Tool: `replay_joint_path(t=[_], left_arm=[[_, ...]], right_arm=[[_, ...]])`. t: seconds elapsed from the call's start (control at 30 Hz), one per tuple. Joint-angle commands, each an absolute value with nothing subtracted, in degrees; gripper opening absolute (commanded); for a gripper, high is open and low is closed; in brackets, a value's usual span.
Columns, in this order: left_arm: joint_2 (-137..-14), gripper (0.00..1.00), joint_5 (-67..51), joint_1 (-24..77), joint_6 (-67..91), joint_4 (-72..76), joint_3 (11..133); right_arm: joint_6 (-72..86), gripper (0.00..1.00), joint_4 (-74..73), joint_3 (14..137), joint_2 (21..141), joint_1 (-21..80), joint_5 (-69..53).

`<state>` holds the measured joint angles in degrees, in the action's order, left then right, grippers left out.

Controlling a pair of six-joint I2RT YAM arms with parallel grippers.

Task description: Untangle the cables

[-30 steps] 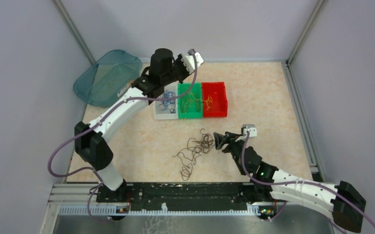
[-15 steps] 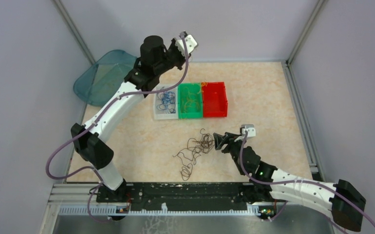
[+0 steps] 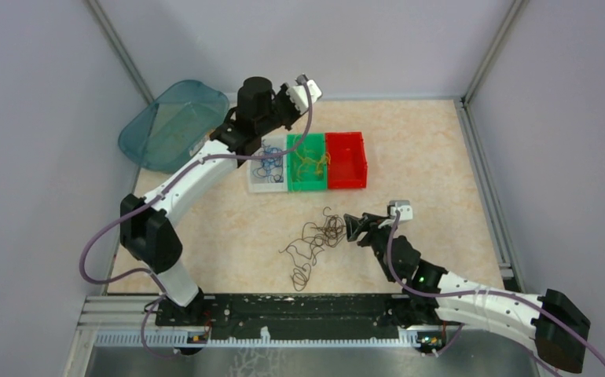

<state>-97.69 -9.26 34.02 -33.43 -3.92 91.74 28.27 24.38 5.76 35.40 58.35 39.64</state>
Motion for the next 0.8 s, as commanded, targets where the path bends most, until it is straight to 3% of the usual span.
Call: replay_joint_path(t=[0.0,0.37,0.77], left_arm=[[-97.5,0.00,-4.6,34.0,-37.5,0.6,90.4],[-97.2,0.00,1.2,33.0,-44.2,5.3,86.5],[-96.3,0.00,3.0,33.7,-44.2,-2.1,87.8]], right_arm=[[28.5,0.61,26.0,8.4,35.1,57.9,39.7],[28.7,0.61,27.2,7.6,35.5,57.9,39.7],[29.2,0.61,30.0,6.2,37.3,57.8,39.7]])
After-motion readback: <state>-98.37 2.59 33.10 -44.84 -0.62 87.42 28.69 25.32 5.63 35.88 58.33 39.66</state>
